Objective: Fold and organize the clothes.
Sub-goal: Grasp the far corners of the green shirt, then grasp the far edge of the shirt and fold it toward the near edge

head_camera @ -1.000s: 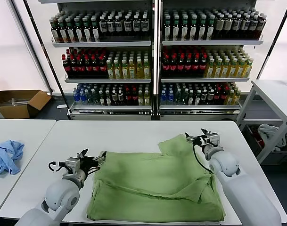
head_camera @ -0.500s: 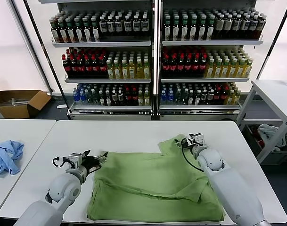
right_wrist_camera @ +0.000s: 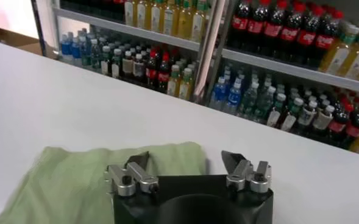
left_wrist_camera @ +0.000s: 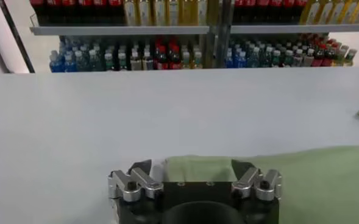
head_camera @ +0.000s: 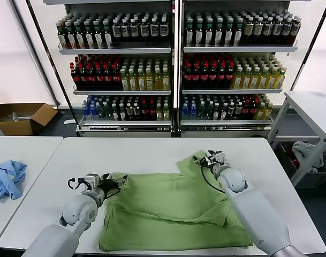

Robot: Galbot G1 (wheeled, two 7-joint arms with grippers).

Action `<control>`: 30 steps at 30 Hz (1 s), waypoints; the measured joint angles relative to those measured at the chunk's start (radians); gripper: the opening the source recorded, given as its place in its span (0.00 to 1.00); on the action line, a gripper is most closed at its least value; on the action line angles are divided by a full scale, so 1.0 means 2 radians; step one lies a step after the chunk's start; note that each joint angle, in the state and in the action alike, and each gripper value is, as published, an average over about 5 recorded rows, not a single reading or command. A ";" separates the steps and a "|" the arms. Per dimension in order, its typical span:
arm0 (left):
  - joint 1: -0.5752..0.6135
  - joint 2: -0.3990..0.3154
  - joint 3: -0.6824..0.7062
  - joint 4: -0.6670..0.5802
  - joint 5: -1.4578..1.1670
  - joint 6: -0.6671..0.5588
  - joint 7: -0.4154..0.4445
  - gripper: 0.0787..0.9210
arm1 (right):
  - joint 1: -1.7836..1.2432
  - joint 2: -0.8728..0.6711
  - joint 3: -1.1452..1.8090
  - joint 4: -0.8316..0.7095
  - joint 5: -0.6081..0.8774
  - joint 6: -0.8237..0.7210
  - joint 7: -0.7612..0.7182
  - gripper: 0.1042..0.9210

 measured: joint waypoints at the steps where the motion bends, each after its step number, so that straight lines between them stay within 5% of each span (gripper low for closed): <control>1: 0.000 -0.001 0.000 0.002 0.001 0.000 0.001 0.69 | -0.001 -0.001 -0.001 0.000 0.000 0.000 -0.001 0.63; 18: 0.010 0.000 0.010 -0.007 0.018 -0.013 0.023 0.10 | -0.041 -0.026 0.007 0.040 0.007 0.006 -0.001 0.04; 22: 0.015 0.003 0.008 -0.016 0.020 -0.020 0.025 0.01 | -0.051 -0.033 0.013 0.057 0.018 0.010 0.006 0.01; 30: 0.027 0.018 -0.003 -0.050 0.020 -0.046 0.018 0.01 | -0.067 -0.053 0.024 0.119 0.052 0.015 0.030 0.01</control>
